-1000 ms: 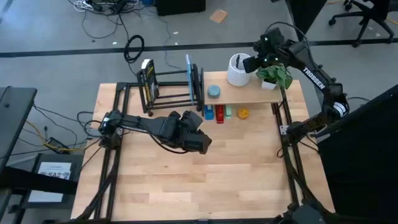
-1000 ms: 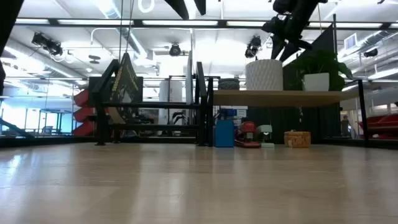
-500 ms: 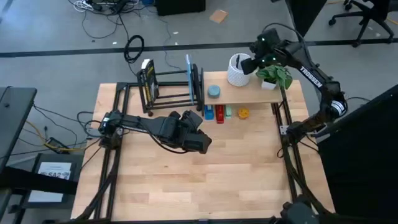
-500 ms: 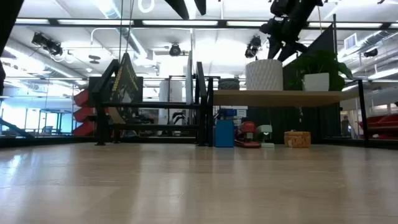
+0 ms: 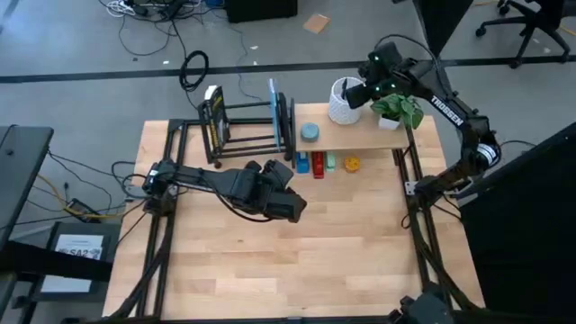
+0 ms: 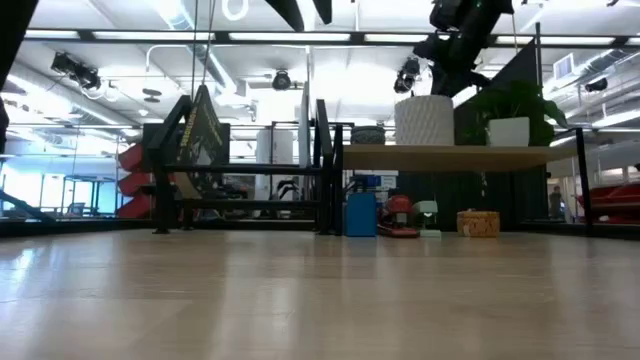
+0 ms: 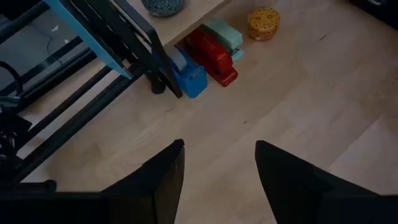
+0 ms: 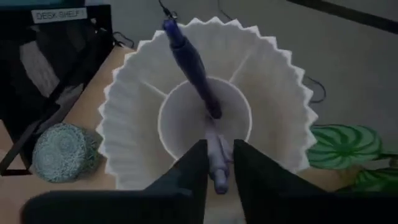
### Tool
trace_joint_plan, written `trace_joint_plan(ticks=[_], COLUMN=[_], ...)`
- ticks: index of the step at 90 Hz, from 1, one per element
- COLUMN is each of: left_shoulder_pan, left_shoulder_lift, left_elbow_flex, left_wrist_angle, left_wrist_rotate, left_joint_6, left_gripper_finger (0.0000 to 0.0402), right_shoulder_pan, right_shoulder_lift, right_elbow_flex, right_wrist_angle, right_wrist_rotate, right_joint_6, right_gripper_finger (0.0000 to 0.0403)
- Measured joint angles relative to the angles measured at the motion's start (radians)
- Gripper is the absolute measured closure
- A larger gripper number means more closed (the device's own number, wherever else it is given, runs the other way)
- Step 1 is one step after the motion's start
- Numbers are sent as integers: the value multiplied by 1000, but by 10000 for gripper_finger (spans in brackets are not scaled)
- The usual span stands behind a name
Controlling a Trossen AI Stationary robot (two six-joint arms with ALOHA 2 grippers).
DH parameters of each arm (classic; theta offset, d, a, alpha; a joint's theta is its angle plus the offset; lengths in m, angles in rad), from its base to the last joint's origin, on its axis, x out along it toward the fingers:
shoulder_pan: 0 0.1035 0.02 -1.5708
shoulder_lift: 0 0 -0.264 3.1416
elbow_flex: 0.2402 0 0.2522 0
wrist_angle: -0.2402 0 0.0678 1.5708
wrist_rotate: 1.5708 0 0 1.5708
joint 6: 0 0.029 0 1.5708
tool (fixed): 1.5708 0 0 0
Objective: Stock shelves
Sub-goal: Remove the purple pen from the white pen holder on the shelf, then remove the purple pen from the white pen holder
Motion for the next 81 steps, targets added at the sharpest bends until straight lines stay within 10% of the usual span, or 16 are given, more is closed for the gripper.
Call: trace_joint_plan(ticks=[49,81], left_shoulder_pan=[-1,-1], left_shoulder_lift=[0,0], left_elbow_flex=[0,0], left_wrist_angle=[0,57], left_wrist_rotate=[5,6], left_joint_6=[0,5], left_gripper_finger=[224,224], right_shoulder_pan=[16,252], right_shoulder_lift=[-50,-64], right_elbow_flex=[351,549], right_wrist_angle=[-221,-563], right_wrist_rotate=[-40,-238], right_joint_6=[-29,3], right_gripper_finger=[401,402])
